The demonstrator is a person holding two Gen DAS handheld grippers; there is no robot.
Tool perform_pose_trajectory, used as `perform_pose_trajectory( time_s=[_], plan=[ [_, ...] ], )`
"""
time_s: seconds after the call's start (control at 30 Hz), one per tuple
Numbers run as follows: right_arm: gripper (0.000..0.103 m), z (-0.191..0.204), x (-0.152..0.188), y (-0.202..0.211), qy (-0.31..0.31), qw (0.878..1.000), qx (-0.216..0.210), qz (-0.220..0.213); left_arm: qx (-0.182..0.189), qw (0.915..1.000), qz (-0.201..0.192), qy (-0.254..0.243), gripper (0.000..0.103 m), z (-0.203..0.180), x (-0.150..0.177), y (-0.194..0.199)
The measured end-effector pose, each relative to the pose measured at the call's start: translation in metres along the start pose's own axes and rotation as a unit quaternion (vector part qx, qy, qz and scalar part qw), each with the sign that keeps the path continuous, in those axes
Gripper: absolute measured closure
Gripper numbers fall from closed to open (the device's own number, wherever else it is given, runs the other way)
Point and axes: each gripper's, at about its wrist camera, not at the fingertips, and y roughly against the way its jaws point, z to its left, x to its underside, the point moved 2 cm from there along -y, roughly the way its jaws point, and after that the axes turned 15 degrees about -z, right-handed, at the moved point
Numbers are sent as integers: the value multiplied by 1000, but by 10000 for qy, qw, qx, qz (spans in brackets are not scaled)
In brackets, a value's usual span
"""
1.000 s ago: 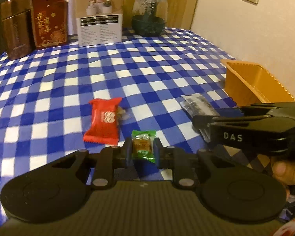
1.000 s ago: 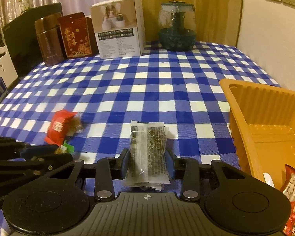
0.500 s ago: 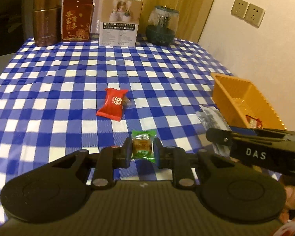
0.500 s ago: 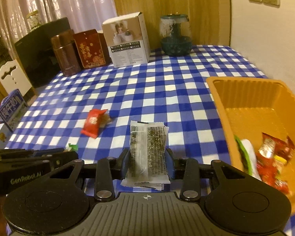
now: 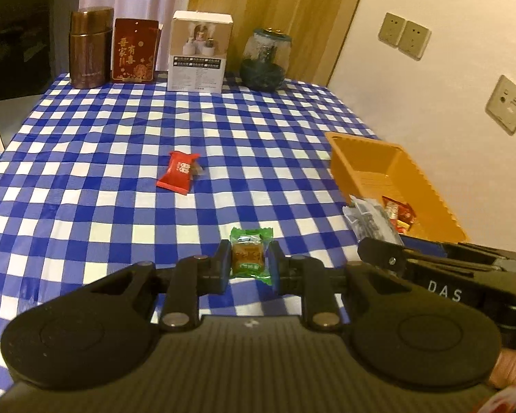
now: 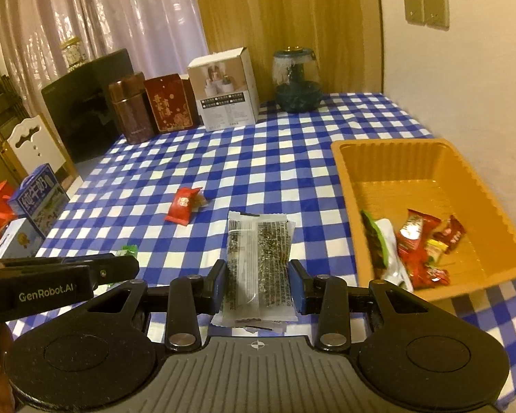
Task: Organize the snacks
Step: 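Carry the leaf packet in the right tool while the left tool carries the green candy toward the tray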
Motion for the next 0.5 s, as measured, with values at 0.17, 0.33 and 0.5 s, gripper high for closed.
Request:
perform_pose_trajectory(
  time_s=[0.17, 0.33, 0.5],
  plan=[
    [64, -8, -2, 26, 43, 9999, 100, -116, 114, 9999, -35, -44, 83, -18, -1, 11],
    [64, -26, -3, 45, -6, 9994, 300, -186, 268, 9996, -69, -81, 83, -37, -4, 16],
    [64, -48, -5, 59, -75, 9983, 529, -237, 418, 9990, -68, -120, 83, -54, -7, 18]
  ],
)
